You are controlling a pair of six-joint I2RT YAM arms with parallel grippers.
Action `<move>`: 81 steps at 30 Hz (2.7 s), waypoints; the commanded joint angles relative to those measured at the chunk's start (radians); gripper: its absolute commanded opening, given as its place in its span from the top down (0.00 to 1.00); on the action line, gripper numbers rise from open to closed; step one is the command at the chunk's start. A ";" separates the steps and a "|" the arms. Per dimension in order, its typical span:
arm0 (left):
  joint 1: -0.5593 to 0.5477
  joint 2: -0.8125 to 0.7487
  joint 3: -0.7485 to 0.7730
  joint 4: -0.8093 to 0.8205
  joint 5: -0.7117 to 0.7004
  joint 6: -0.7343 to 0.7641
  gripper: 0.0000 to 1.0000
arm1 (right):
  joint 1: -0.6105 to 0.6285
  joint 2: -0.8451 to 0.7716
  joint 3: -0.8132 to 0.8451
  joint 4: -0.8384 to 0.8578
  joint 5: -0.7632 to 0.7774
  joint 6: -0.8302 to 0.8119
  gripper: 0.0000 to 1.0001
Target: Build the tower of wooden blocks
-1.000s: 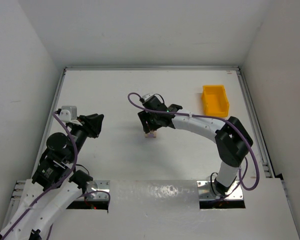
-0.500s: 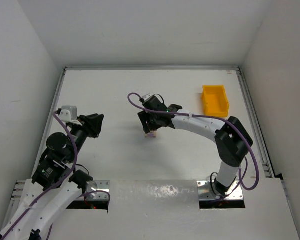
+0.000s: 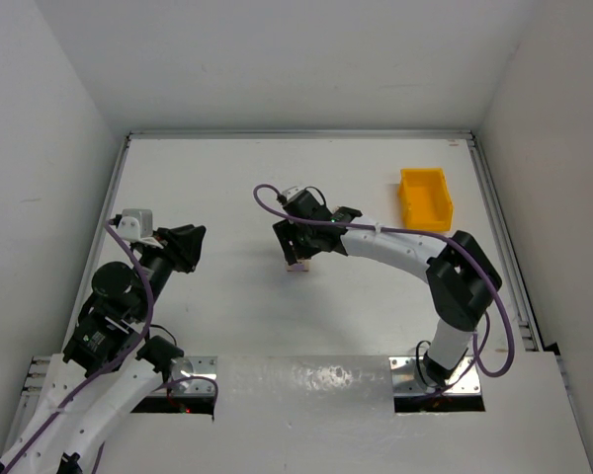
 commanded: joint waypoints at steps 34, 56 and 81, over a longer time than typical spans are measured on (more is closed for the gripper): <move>0.009 -0.008 -0.001 0.032 0.011 0.005 0.74 | -0.006 -0.082 0.058 0.045 0.028 -0.016 0.14; 0.038 0.044 0.011 0.023 0.006 0.022 0.74 | -0.381 -0.153 -0.216 0.335 -0.217 -0.399 1.00; 0.217 0.113 -0.009 0.072 0.077 0.065 0.78 | -0.517 0.364 0.147 0.240 -0.328 -0.583 0.52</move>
